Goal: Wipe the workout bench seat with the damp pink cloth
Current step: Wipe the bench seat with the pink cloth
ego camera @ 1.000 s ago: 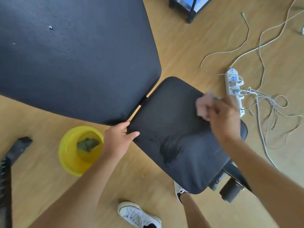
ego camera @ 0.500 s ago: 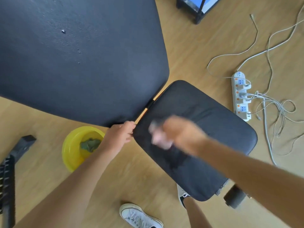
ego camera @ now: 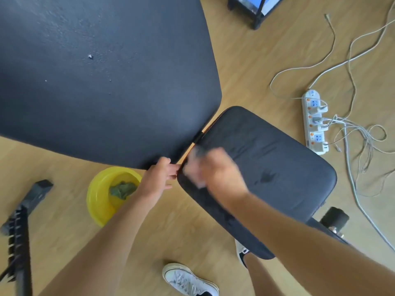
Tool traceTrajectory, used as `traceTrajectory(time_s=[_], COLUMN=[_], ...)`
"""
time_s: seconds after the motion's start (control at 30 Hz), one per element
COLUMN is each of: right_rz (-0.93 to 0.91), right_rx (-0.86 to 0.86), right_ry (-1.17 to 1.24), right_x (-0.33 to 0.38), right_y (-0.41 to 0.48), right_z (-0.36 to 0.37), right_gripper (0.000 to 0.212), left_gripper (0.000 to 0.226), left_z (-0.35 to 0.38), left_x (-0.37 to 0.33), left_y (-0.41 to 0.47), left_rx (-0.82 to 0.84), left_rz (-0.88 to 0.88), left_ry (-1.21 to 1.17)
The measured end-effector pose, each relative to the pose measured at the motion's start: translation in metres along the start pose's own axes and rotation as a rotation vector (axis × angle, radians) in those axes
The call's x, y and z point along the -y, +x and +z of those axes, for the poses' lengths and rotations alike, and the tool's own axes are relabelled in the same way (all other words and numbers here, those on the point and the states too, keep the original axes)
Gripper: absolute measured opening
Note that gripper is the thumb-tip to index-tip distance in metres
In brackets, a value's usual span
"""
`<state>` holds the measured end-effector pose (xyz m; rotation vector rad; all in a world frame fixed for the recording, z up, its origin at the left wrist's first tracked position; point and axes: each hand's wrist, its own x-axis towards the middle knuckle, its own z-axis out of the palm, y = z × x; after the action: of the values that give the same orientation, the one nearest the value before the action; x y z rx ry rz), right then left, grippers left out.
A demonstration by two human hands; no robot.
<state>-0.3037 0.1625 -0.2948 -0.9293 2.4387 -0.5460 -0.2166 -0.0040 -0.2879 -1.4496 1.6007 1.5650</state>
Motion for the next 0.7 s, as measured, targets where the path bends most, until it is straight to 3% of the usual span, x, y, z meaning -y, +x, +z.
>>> traceTrajectory(time_s=[0.07, 0.13, 0.23, 0.27, 0.3, 0.37, 0.43, 0.47, 0.5, 0.57, 0.63, 0.7], right_rz=[-0.38, -0.453, 0.181, 0.378, 0.468, 0.241, -0.235, -0.414, -0.432, -0.027, 0.456, 0.35], right_rx=[0.26, 0.153, -0.317, -0.421, -0.414, -0.241, 0.1, 0.032, -0.01, -0.221, -0.367, -0.345], right_ry=[-0.021, -0.088, -0.114, 0.008, 0.07, 0.069, -0.04, -0.085, -0.046, 0.075, 0.063, 0.109], right_x=[0.007, -0.044, -0.123, -0.131, -0.113, -0.069, -0.038, -0.055, -0.081, -0.136, -0.159, -0.136], right_y=[-0.039, -0.036, -0.025, -0.03, -0.041, -0.077, -0.121, -0.123, -0.123, -0.099, -0.087, -0.109], right_z=[0.013, -0.019, -0.075, -0.073, -0.06, -0.009, 0.005, -0.001, -0.016, -0.055, -0.074, -0.029], right_gripper=[0.037, 0.042, 0.028, 0.027, 0.03, 0.042, 0.045, 0.046, 0.044, 0.023, 0.018, 0.028], left_gripper=[0.046, 0.042, 0.035, 0.037, 0.039, 0.044, 0.05, 0.052, 0.054, 0.059, 0.063, 0.064], left_z=[0.002, 0.004, 0.004, 0.003, 0.003, 0.005, 0.006, 0.007, 0.008, 0.009, 0.011, 0.014], left_x=[-0.003, -0.006, -0.003, -0.001, 0.0, 0.003, 0.002, 0.002, 0.002, 0.001, 0.001, 0.001], left_y=[0.004, 0.007, 0.002, -0.001, -0.002, -0.002, -0.002, -0.002, -0.002, -0.004, -0.005, -0.005], left_rx=[0.005, -0.018, -0.04, -0.039, -0.05, -0.069, -0.076, -0.075, -0.074, -0.079, -0.099, -0.117], left_rz=[-0.024, -0.056, 0.012, 0.051, 0.074, 0.098, 0.105, 0.106, 0.109, 0.113, 0.111, 0.104], left_ry=[0.003, 0.036, 0.099, 0.126, 0.144, 0.177, 0.189, 0.193, 0.199, 0.215, 0.196, 0.192])
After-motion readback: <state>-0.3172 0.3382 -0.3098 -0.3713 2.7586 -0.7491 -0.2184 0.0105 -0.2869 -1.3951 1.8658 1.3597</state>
